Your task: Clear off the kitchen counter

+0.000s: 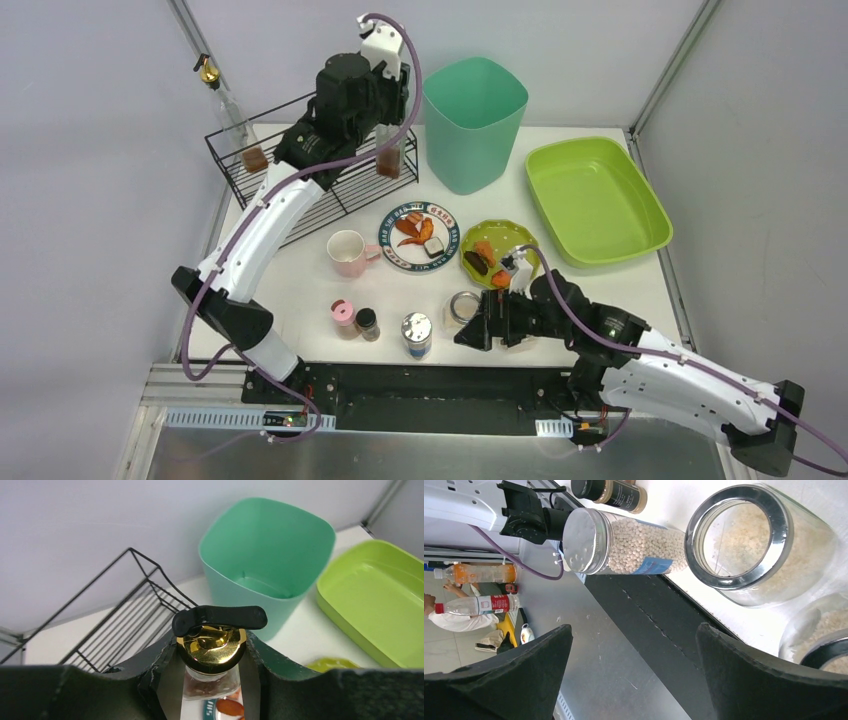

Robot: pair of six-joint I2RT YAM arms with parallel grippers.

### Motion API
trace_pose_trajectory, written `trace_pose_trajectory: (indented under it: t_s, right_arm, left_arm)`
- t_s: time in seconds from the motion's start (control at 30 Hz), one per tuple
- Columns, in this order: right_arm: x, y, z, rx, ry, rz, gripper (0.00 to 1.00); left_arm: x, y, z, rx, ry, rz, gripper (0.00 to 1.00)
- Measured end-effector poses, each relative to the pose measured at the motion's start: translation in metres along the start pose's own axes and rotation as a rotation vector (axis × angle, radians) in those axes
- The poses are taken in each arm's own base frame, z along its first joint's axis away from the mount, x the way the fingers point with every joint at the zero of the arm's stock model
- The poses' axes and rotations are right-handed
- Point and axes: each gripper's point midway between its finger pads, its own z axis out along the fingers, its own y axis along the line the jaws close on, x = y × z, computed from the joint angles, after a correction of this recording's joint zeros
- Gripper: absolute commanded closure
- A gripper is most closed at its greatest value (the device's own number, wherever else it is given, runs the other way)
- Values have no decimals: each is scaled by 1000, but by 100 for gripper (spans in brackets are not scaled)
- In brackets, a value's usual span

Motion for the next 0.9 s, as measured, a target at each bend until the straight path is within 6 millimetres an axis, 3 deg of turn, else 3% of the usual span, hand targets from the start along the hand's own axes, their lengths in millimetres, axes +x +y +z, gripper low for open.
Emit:
trace_pose_trajectory:
  t_s: [0.5,0.67,0.9]
  right_arm:
    - [6,3,16,-43,38,-3,1]
    - [14,0,27,-49,72,13,1]
    - [15,4,30,-79,78,22,1]
  left_arm:
    - [-33,87,48,-307,-108,5,100]
    - [-46,105,50,-378,-162,16,100]
    - [-88,132,47,-454,-292,0,100]
